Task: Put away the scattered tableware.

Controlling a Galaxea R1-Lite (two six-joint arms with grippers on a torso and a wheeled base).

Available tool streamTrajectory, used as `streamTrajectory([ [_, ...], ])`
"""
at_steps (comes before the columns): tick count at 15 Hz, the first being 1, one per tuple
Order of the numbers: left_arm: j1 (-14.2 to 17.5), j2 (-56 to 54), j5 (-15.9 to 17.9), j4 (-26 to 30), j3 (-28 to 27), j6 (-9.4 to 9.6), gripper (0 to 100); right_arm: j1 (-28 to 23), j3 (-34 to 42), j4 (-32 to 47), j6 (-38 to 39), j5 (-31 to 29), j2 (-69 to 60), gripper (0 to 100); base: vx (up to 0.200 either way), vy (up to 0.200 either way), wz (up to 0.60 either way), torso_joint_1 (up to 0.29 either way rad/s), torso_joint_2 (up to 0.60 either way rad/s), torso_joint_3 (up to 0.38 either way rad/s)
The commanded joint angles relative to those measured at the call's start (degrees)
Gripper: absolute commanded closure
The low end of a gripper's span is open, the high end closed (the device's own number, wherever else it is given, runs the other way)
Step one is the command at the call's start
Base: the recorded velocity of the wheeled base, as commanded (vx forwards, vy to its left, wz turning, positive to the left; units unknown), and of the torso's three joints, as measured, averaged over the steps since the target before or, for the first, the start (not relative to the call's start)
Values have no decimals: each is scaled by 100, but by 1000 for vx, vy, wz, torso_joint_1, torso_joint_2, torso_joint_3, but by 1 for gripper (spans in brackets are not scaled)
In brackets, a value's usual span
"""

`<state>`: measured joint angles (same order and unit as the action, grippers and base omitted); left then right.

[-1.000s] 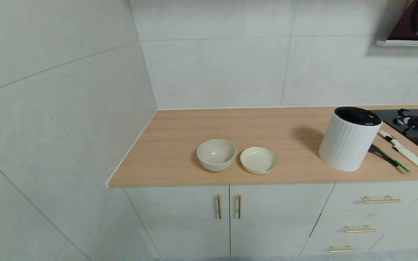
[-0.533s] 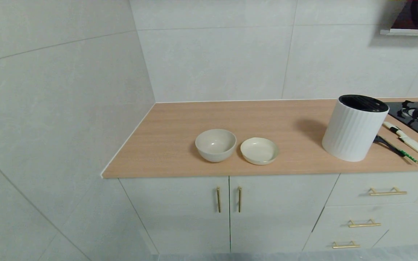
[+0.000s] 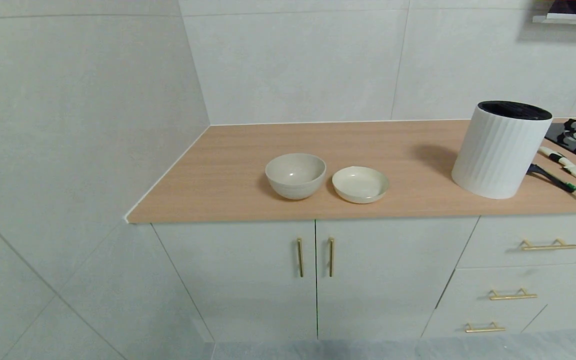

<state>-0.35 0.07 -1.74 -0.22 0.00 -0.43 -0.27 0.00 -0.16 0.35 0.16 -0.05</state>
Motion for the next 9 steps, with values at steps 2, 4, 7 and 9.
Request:
streamTrajectory([
  [2, 0, 1, -1, 4, 0, -1, 0, 0, 0, -2, 0, 2, 5, 0, 0, 0, 0, -234, 522, 283],
  [4, 0, 1, -1, 4, 0, -1, 0, 0, 0, -2, 0, 2, 5, 0, 0, 0, 0, -210, 498, 283],
  [7, 0, 1, -1, 4, 0, -1, 0, 0, 0, -2, 0, 2, 5, 0, 0, 0, 0, -204, 496, 282],
  [9, 0, 1, -1, 4, 0, -1, 0, 0, 0, -2, 0, 2, 5, 0, 0, 0, 0, -193, 483, 290],
])
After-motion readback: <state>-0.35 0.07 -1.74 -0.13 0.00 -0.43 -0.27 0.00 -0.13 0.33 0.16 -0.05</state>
